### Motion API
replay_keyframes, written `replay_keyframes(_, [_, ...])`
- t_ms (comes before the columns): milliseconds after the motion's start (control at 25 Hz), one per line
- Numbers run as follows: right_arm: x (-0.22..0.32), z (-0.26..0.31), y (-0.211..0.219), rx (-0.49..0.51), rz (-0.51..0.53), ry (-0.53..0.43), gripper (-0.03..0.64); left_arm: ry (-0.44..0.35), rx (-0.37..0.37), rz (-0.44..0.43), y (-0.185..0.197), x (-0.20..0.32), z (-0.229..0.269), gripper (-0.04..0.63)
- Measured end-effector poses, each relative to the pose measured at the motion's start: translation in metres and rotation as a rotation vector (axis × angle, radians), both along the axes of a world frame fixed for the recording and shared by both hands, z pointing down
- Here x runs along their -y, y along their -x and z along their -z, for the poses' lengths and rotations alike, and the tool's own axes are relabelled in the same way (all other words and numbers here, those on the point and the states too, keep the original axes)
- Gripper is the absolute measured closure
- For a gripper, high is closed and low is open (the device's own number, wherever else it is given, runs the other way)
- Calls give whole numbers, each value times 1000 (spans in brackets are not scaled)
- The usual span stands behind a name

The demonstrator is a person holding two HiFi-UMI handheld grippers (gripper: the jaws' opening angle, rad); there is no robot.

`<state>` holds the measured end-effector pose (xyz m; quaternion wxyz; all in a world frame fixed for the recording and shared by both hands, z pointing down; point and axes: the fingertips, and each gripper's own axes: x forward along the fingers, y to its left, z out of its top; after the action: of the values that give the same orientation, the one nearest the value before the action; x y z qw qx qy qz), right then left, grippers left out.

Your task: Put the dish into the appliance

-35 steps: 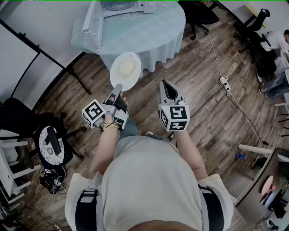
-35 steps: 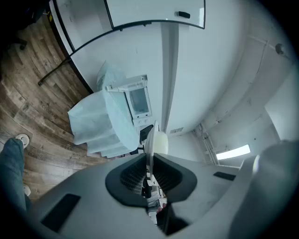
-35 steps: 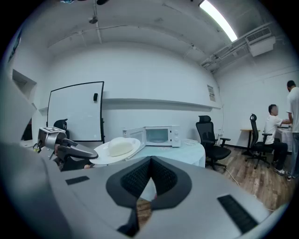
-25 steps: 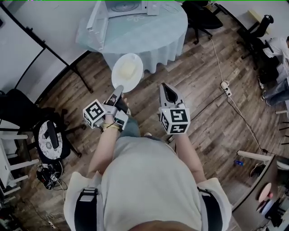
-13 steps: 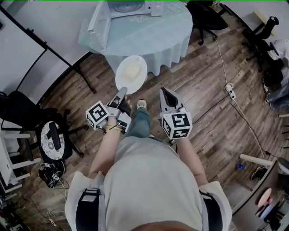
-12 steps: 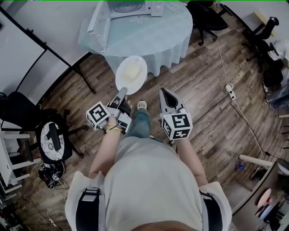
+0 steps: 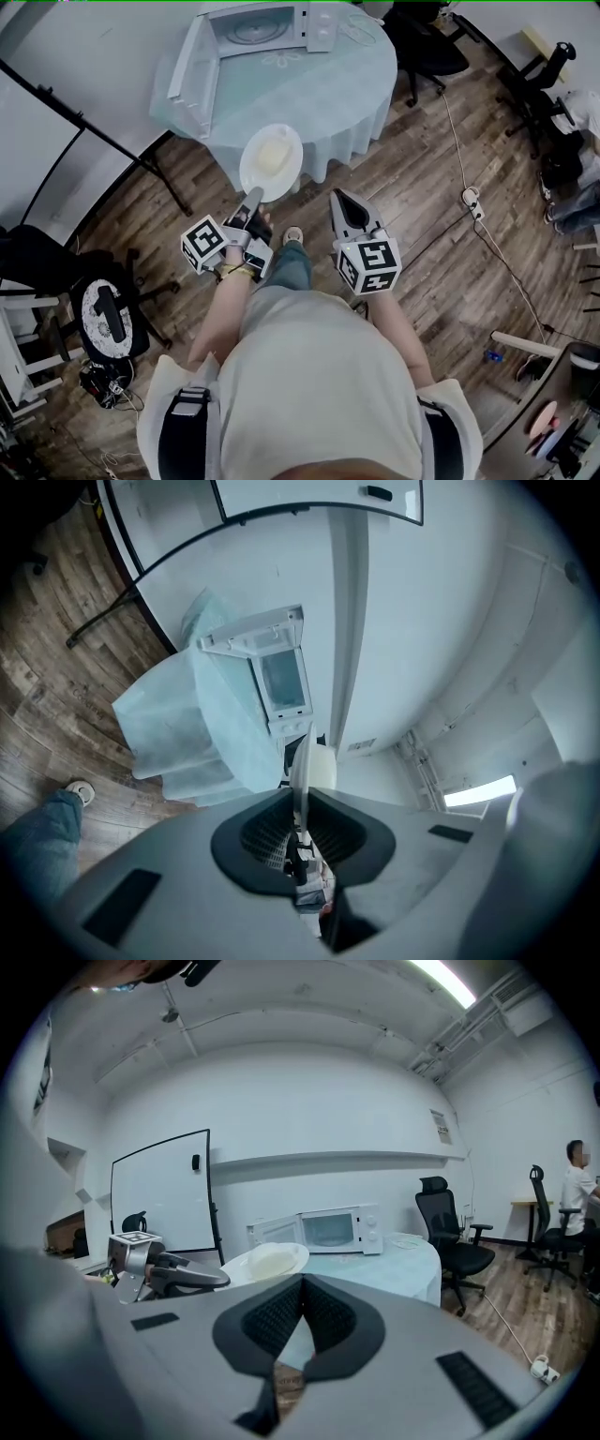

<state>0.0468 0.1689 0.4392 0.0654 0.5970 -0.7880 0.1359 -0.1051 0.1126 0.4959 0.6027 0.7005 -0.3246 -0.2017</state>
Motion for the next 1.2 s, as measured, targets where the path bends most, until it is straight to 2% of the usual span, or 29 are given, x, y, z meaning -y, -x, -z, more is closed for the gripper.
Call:
replay_keyframes(200, [52, -1, -8, 4, -12, 10, 612, 9, -4, 2, -6, 52, -2, 558])
replay_keyframes(440, [124, -5, -11, -15, 1, 28, 612, 31, 34, 11, -7, 120, -7, 558])
replay_keyframes(760, [214, -6, -12, -18, 18, 29, 612, 49, 30, 20, -13, 204, -11, 558])
replay_keyframes(1200, [302, -9, -10, -14, 19, 16, 612, 63, 20, 18, -24, 296, -20, 558])
